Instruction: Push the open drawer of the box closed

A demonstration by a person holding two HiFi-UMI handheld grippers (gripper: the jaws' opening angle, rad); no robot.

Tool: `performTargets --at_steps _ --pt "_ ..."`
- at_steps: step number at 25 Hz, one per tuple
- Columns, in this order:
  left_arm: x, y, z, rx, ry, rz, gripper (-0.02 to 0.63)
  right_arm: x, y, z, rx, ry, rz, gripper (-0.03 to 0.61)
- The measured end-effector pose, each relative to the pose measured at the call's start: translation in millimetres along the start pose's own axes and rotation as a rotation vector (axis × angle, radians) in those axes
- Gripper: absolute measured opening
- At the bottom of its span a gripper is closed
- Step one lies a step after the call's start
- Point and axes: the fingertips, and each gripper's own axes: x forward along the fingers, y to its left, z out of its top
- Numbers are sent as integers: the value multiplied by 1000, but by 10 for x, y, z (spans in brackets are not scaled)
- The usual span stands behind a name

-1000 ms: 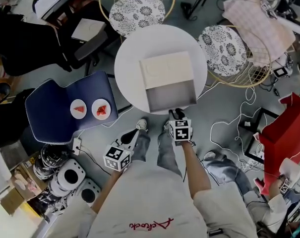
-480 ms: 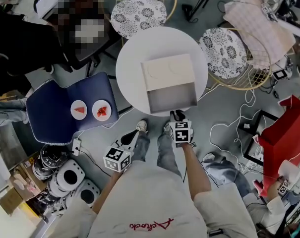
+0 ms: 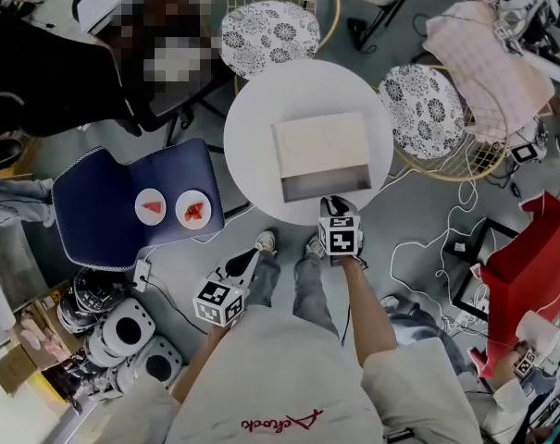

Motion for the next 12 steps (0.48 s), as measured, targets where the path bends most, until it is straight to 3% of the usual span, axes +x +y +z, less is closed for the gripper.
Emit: performTargets --at_steps 12 --pt "-123 95 -4 -26 -14 34 12 321 -84 535 -25 -19 -2 75"
